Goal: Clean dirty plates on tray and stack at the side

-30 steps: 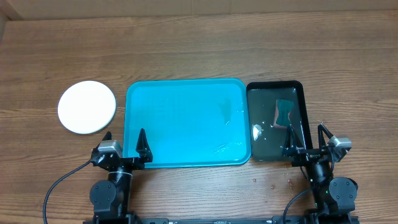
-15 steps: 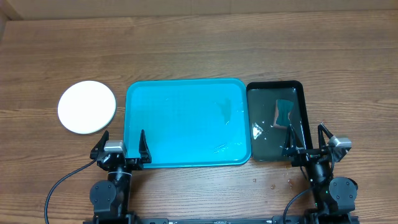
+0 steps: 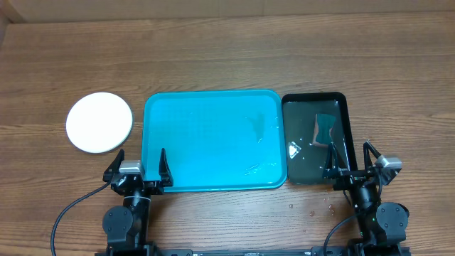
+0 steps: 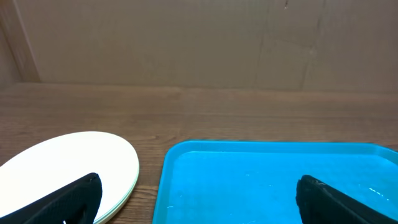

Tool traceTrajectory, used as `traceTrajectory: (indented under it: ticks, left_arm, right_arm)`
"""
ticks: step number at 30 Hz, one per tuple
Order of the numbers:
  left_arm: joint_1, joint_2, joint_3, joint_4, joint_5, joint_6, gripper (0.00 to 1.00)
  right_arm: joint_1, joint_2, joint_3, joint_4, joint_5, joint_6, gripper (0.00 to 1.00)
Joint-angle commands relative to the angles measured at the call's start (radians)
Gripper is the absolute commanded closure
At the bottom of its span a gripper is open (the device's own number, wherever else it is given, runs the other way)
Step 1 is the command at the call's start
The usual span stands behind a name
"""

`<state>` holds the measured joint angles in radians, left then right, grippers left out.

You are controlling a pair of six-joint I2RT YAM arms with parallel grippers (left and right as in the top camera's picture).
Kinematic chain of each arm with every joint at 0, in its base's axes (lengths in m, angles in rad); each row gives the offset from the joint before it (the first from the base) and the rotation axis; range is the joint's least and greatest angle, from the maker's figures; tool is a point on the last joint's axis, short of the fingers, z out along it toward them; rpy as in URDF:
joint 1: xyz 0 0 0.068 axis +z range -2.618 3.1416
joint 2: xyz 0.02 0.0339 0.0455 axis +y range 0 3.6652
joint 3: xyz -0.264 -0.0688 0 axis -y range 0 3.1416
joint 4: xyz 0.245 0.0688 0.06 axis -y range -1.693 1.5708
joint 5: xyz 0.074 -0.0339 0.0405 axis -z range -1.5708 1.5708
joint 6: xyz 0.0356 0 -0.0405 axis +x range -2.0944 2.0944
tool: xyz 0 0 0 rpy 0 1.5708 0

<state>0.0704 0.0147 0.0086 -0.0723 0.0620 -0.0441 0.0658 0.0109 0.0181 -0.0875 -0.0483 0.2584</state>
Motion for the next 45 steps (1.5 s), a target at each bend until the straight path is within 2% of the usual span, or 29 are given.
traceTrajectory:
  ticks: [1, 4, 9, 11, 45]
  left_arm:
    - [-0.005, -0.010, -0.004, -0.003, -0.018, 0.026, 0.00]
    - [-0.005, -0.010, -0.004, -0.003, -0.017, 0.026, 0.00]
    - [-0.005, -0.010, -0.004, -0.003, -0.018, 0.026, 0.00]
    - [-0.005, -0.010, -0.004, -0.003, -0.018, 0.026, 0.00]
    - [-0.005, -0.010, -0.004, -0.003, -0.017, 0.026, 0.00]
  right_arm:
    - [-0.004, -0.008, -0.010, 0.008, 0.020, 0.004, 0.00]
    - [-0.004, -0.008, -0.010, 0.005, 0.078, -0.026, 0.00]
    - [-0.004, -0.008, -0.010, 0.006, 0.073, -0.298, 0.00]
    - [-0.004, -0.008, -0.010, 0.005, 0.072, -0.364, 0.00]
    - [-0.004, -0.008, -0.010, 0.006, 0.073, -0.368, 0.00]
